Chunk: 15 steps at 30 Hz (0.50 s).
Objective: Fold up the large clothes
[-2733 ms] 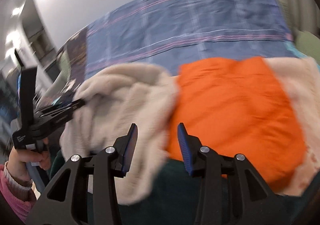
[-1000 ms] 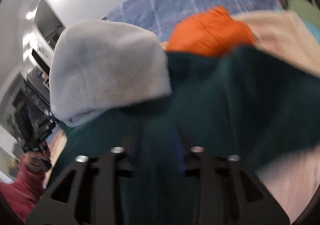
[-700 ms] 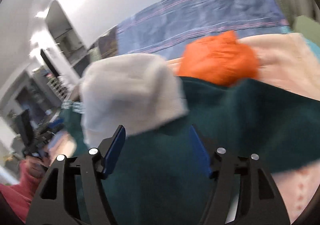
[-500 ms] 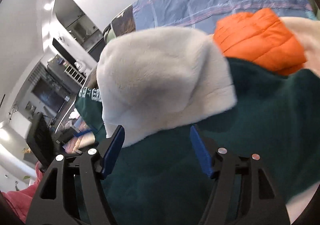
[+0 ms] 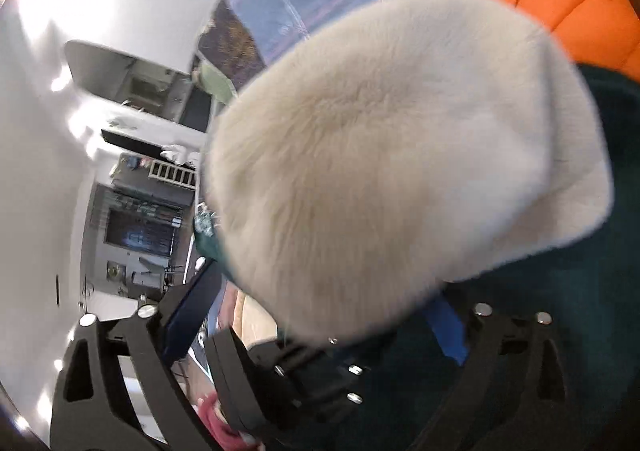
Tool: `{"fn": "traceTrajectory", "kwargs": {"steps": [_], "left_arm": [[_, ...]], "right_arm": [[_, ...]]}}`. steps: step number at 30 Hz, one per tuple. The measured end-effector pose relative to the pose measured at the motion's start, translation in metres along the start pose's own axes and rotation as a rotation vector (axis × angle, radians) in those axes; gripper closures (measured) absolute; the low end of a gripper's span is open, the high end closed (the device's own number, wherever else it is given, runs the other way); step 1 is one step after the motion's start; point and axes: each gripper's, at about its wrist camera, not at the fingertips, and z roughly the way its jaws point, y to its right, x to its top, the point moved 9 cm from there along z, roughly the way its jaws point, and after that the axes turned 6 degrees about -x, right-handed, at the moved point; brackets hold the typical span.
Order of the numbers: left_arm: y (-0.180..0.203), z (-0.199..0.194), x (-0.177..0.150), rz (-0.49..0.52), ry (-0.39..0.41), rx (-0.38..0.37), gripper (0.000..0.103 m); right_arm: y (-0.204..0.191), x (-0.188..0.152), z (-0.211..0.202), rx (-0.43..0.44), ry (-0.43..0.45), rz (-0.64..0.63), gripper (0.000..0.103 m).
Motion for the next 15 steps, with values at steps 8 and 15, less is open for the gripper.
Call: {"fn": "traceTrajectory", "kwargs": {"steps": [8,15], "left_arm": [[-0.065,-0.012,0.064,0.056,0.157,0.331,0.091],[-0.085,-0.015,0.060,0.074,0.181,0.332,0.096]], "right_arm": [[-0.054,0.045,-0.078,0.228,0.277,-0.189,0.088],[-0.014,-0.038,-0.078,0.094,0.278,-0.401,0.087]]}}
